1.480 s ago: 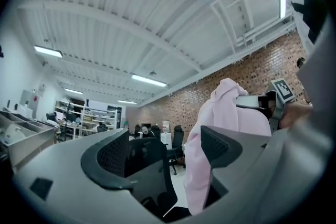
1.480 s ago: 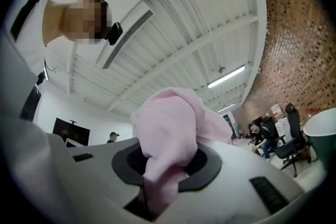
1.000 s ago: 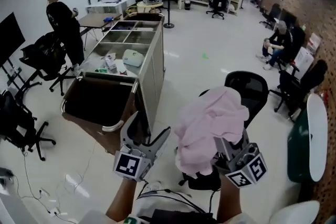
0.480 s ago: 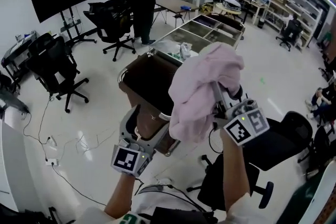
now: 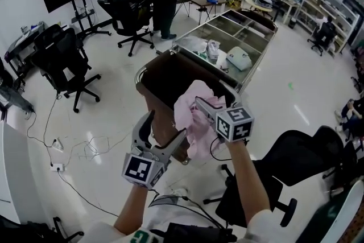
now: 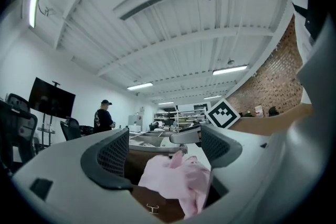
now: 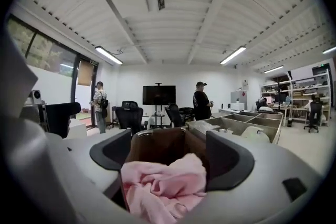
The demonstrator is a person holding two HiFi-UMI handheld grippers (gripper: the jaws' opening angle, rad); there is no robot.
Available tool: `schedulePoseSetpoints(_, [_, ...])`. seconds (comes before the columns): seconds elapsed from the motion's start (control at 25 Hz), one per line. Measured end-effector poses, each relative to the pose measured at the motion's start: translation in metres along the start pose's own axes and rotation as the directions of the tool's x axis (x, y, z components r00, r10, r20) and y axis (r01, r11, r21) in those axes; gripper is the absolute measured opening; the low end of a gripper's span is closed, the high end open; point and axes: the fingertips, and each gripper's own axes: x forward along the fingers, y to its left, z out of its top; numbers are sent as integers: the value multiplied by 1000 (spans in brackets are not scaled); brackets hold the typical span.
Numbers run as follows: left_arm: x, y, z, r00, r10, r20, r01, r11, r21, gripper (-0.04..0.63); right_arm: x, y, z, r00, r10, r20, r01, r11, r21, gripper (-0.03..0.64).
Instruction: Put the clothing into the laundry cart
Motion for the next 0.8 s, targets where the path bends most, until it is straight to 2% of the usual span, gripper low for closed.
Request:
schedulePoseSetpoints(0.12, [12, -11, -2, 999, -34, 3, 34, 999, -4, 410, -26, -13, 15, 995, -44, 88, 43, 999, 22, 474])
schedulePoseSetpoints(0.2, [24, -24, -3, 997, -72, 8, 72, 997, -5, 410, -54, -23, 30, 980, -85, 180, 84, 996, 11, 474])
schedulePoseSetpoints(0.36, [55, -71, 5, 981, -191, 15, 192, 979, -66, 410, -127, -42, 45, 921, -181, 345, 205, 978, -33, 474])
schedulePoseSetpoints(0.44, [71, -97, -7, 964, -265, 28, 266, 963, -47, 410, -169, -53, 38, 888, -254, 383, 293, 955, -46, 474])
schedulePoseSetpoints(0.52, [86, -135, -16, 932, -360, 44, 361, 932, -34, 410, -221, -66, 24, 843, -360, 401, 411, 911, -46, 472])
schedulePoseSetpoints(0.68, [98, -240, -6, 846, -530, 65, 533, 844, -53, 410, -342, -91, -3, 732, -554, 396, 602, 799, 4, 472])
schedulePoseSetpoints(0.72, [96, -271, -1, 812, -578, 74, 582, 811, -55, 410, -376, -93, -10, 698, -603, 387, 647, 762, 21, 472])
schedulePoseSetpoints(0.8, [84, -334, 12, 730, -678, 92, 683, 727, -64, 410, -449, -88, -23, 612, -704, 360, 737, 673, 63, 472])
